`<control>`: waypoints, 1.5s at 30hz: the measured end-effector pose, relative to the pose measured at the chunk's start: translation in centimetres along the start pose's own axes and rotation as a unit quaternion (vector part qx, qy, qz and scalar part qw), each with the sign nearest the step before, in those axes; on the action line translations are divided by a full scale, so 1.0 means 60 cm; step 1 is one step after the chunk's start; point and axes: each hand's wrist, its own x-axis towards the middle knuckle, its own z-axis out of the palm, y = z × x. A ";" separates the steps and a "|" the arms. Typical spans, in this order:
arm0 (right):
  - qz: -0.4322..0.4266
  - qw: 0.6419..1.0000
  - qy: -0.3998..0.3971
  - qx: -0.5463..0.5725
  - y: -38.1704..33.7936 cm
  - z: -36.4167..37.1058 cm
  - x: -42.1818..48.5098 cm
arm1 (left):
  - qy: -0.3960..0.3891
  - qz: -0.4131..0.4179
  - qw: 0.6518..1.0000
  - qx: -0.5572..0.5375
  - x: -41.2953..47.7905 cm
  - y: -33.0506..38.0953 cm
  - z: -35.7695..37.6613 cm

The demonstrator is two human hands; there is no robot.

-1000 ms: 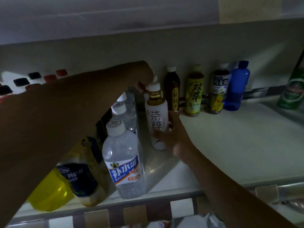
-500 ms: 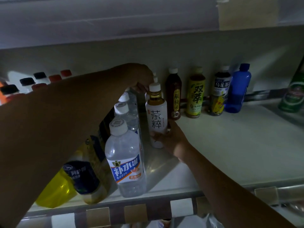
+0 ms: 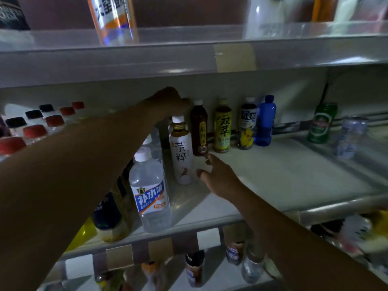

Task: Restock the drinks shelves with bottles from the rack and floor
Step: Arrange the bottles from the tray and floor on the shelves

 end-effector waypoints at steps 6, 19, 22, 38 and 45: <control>0.024 0.982 0.080 -0.167 0.017 -0.106 -0.142 | 0.095 0.148 0.970 0.166 -0.120 0.064 0.017; 0.183 0.890 0.225 -0.353 0.092 -0.183 -0.453 | -0.041 0.370 0.928 0.012 -0.365 0.248 0.228; 0.249 0.862 0.247 -0.365 0.123 -0.143 -0.525 | -0.065 0.436 0.897 -0.042 -0.420 0.263 0.286; 0.549 0.756 0.215 -0.283 0.328 0.228 -0.892 | -0.301 0.595 0.745 -0.009 -0.820 0.145 0.655; 0.601 0.758 0.154 -0.204 0.467 0.360 -0.992 | -0.393 0.566 0.724 0.041 -0.959 0.063 0.831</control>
